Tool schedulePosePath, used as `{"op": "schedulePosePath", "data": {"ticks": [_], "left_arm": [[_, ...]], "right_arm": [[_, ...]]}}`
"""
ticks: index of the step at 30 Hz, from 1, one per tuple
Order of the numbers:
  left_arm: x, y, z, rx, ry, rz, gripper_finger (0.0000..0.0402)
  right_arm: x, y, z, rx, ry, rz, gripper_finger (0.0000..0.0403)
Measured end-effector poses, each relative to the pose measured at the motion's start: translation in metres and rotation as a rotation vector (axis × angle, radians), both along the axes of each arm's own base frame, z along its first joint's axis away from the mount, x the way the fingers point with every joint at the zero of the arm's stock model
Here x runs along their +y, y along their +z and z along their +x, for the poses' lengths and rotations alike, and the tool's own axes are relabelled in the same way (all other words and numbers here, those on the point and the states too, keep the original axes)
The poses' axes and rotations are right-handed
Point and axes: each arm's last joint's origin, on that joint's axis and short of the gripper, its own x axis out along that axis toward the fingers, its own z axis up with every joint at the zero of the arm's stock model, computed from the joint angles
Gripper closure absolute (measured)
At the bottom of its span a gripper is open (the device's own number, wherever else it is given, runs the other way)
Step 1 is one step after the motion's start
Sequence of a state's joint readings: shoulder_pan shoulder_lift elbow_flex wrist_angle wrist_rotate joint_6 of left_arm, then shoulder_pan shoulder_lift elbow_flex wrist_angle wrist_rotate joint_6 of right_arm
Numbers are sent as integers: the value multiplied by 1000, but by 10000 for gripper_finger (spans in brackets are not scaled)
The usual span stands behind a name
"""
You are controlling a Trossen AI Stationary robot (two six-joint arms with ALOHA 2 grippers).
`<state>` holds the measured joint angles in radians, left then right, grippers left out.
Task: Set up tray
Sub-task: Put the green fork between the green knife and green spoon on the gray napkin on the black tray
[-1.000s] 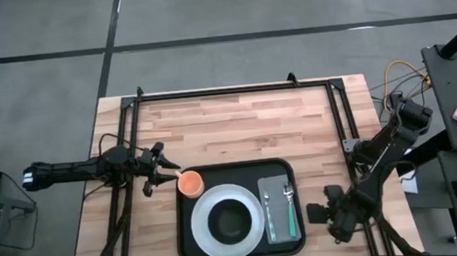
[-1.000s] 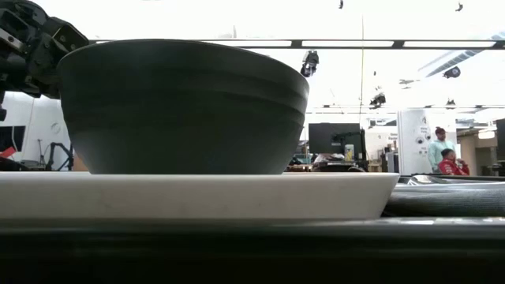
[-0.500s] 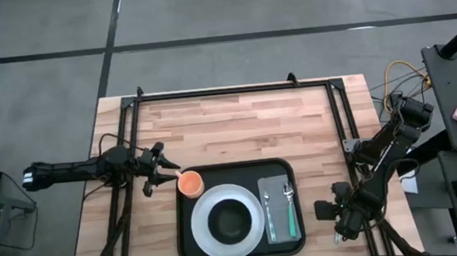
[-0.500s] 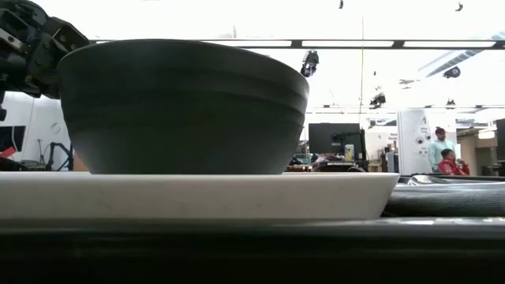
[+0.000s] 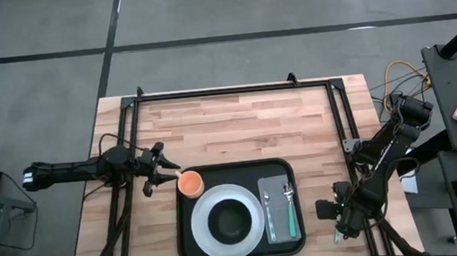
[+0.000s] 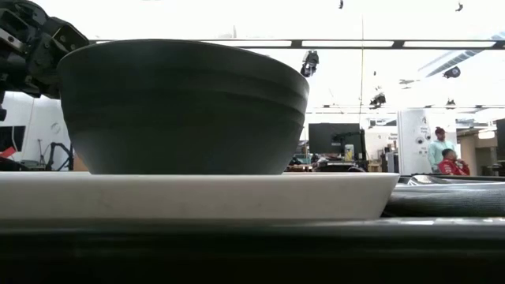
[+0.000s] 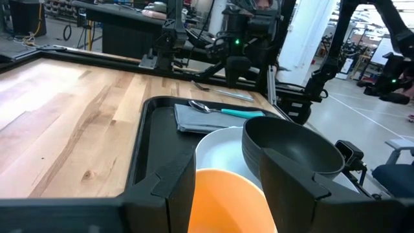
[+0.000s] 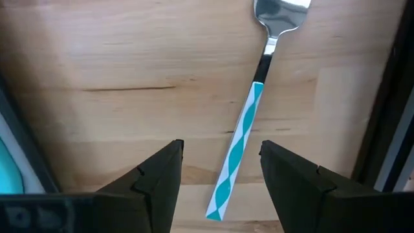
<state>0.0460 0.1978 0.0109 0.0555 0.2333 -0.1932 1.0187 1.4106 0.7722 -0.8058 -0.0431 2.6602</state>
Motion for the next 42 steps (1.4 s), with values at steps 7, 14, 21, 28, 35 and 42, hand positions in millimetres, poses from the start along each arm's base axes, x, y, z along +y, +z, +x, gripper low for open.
{"op": "schedulePosePath", "data": {"ticks": [7,14,21,28,35,42], "left_arm": [[0,0,0,0,0,0,251],[0,0,0,0,0,0,251],[0,0,0,0,1,0,251],[0,0,0,0,0,0,251],[0,0,0,0,1,0,251],[0,0,0,0,0,0,251]], "right_arm": [[-5,-9,-4,24,-7,-14,206],[-1,-10,-3,23,66,42,206],[5,-11,2,52,38,20,207],[18,-12,12,60,26,6,207],[34,-8,21,96,1,13,207],[41,-11,33,109,-24,-21,207]]}}
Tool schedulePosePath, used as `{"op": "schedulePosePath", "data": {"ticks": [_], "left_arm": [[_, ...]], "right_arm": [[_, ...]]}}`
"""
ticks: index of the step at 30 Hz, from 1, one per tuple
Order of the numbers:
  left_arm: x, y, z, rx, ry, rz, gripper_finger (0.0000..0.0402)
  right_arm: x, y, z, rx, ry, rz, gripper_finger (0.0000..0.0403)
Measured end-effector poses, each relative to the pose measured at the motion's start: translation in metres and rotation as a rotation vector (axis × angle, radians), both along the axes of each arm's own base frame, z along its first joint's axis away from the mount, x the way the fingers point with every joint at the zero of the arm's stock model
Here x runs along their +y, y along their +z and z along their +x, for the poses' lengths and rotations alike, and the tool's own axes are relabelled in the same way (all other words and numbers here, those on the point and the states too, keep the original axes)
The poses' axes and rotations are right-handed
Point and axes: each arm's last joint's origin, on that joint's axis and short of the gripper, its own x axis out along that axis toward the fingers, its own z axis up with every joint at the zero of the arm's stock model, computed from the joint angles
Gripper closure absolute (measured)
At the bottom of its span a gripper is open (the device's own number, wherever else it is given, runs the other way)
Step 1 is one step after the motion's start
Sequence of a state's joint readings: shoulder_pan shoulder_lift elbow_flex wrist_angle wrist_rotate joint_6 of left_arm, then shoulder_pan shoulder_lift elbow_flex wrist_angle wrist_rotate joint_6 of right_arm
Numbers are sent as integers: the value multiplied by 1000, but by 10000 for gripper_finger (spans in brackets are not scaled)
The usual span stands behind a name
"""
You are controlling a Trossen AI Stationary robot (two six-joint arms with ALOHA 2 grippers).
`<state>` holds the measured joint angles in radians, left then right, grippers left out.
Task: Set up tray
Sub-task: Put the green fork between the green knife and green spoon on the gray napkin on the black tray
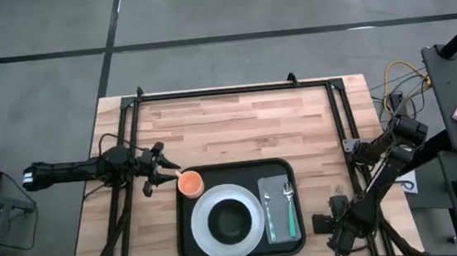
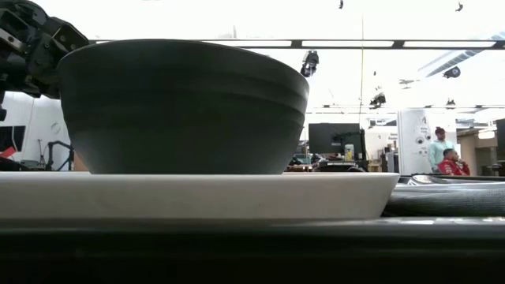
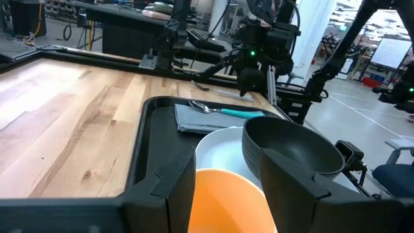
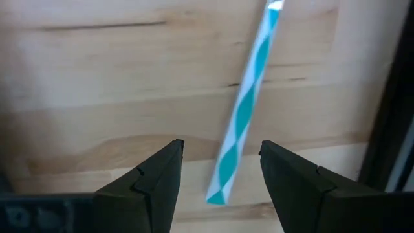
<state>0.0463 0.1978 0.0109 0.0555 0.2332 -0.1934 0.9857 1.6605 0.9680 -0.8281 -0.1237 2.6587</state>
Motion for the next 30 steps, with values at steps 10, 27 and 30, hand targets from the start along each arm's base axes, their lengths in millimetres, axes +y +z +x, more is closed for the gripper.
{"op": "schedulePosePath", "data": {"ticks": [10,27,30], "left_arm": [[0,0,0,0,0,0,251],[0,0,0,0,0,0,251],[0,0,0,0,0,0,251]], "right_arm": [[-1,-1,0,21,-10,3,207],[-9,-22,-6,-8,-7,26,207],[-12,-29,-8,-27,-8,50,207]]}}
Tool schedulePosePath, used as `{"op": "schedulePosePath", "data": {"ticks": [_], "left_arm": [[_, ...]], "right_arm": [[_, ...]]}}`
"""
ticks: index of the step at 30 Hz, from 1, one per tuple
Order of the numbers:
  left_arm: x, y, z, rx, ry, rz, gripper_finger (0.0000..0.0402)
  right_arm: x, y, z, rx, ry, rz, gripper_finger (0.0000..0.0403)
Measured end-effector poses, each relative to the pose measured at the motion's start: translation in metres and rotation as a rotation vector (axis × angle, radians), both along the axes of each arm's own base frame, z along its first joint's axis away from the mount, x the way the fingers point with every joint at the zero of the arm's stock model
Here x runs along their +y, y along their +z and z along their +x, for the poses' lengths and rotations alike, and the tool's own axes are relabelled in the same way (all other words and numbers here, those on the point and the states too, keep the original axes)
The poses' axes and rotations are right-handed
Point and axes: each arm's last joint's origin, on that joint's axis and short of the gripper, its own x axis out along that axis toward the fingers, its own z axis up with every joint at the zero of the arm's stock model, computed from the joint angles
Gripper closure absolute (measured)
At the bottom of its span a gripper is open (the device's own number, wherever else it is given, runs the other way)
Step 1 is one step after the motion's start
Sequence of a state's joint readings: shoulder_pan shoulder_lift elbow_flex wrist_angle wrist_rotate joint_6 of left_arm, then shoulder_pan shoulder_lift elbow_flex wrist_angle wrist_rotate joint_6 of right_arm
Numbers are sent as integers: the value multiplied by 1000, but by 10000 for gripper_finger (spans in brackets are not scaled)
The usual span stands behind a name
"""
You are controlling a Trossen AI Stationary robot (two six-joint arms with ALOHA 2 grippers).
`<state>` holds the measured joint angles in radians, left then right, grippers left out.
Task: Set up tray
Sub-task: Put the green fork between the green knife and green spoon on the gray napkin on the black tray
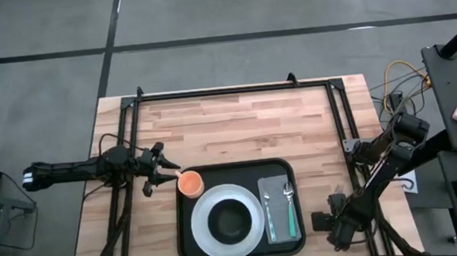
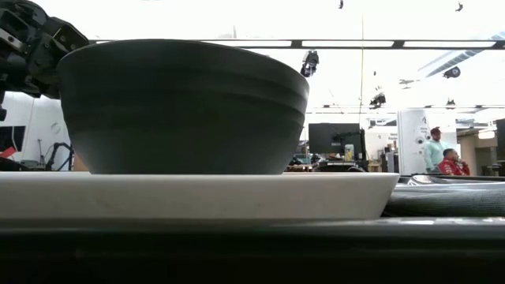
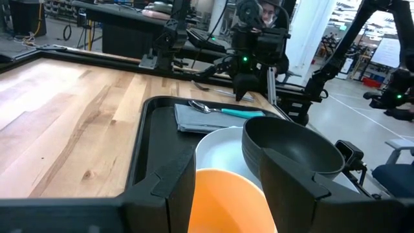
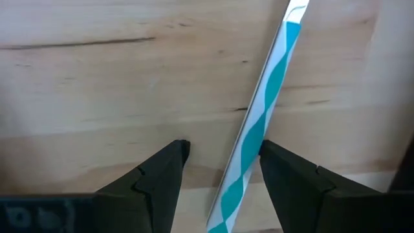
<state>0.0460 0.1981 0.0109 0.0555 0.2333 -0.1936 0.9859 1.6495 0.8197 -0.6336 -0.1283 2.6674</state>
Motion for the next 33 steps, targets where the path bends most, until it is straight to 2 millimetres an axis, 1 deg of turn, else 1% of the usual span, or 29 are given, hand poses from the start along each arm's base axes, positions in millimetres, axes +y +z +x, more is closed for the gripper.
{"op": "schedulePosePath", "data": {"ticks": [8,13,18,28,33], "left_arm": [[0,0,0,0,0,0,251],[0,0,0,0,0,0,251],[0,0,0,0,0,0,251],[0,0,0,0,0,0,251],[0,0,0,0,0,0,251]], "right_arm": [[-1,-3,-1,0,42,1,210],[-1,-3,-1,7,50,8,226],[-1,-3,-1,6,62,17,263],[-1,-3,-1,8,86,24,375],[-1,-3,-1,7,94,23,379]]}}
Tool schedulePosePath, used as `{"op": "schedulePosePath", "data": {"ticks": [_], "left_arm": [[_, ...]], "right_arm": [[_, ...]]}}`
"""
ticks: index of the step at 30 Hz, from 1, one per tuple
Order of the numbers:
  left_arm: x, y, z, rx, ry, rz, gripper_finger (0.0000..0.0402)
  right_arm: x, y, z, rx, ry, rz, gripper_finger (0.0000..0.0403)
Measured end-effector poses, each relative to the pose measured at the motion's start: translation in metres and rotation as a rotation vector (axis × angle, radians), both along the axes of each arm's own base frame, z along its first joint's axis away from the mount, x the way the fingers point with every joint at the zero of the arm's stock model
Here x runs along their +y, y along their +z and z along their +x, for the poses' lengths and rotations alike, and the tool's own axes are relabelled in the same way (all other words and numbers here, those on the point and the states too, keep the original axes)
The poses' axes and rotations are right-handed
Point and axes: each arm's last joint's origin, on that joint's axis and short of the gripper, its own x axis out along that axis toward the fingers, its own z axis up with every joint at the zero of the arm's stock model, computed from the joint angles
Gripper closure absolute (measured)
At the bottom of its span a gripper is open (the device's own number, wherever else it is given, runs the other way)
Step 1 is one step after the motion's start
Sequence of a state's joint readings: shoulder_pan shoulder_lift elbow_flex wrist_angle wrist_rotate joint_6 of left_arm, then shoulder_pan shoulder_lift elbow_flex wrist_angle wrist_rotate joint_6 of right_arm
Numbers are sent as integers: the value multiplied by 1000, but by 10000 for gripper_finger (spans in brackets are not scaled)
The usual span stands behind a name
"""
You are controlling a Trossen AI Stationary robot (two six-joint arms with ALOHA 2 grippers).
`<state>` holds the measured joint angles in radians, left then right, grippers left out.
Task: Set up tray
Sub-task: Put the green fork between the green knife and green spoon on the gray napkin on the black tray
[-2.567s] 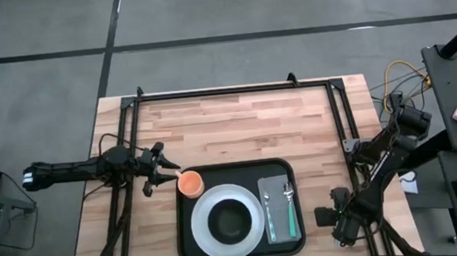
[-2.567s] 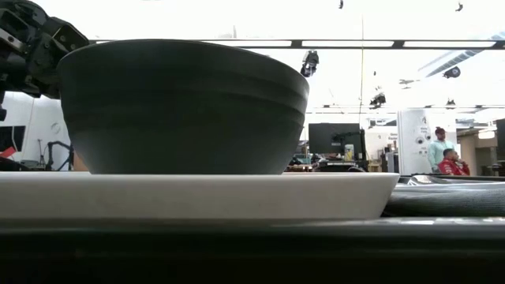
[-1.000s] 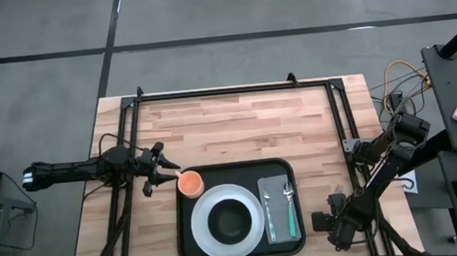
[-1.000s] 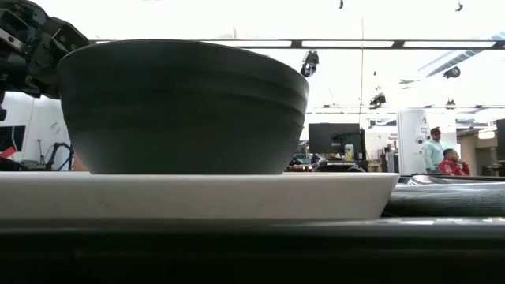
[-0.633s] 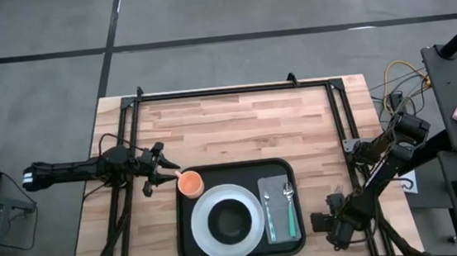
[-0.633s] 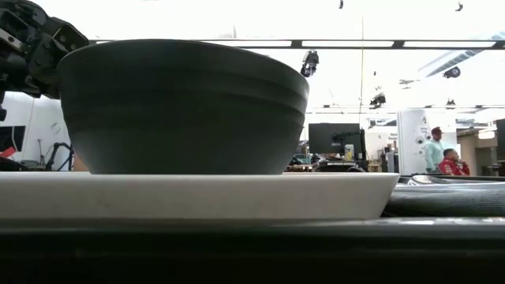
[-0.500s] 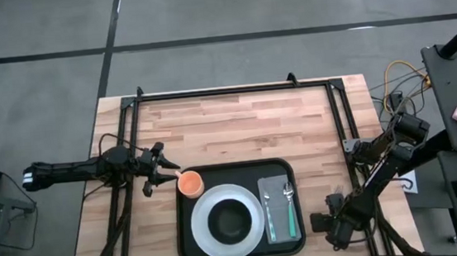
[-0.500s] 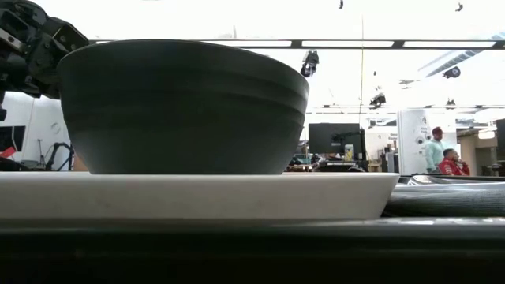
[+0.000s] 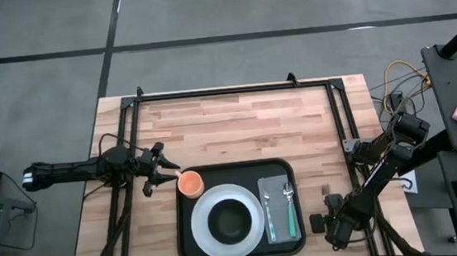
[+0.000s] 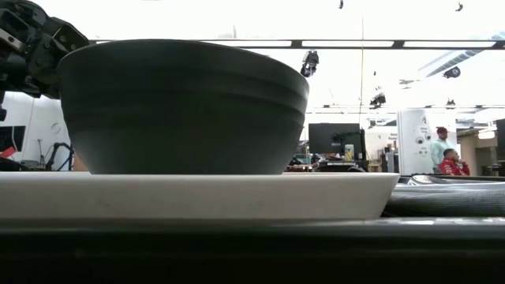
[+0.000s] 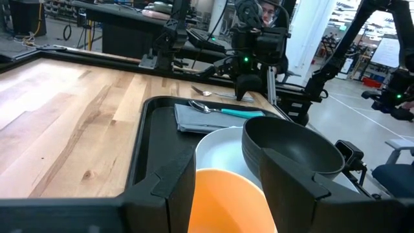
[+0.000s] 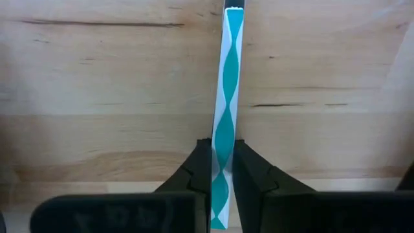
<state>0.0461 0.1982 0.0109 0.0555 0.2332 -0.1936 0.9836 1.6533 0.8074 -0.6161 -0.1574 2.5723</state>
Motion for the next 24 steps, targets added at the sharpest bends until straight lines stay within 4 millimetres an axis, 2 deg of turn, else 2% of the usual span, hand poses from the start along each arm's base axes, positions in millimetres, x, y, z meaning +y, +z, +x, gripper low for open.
{"op": "schedulePosePath", "data": {"ticks": [11,24], "left_arm": [[0,0,0,0,0,0,251],[0,-1,0,6,1,0,251]], "right_arm": [[-13,15,-9,13,-5,-44,379],[-20,33,-5,-163,-2,-92,379]]}}
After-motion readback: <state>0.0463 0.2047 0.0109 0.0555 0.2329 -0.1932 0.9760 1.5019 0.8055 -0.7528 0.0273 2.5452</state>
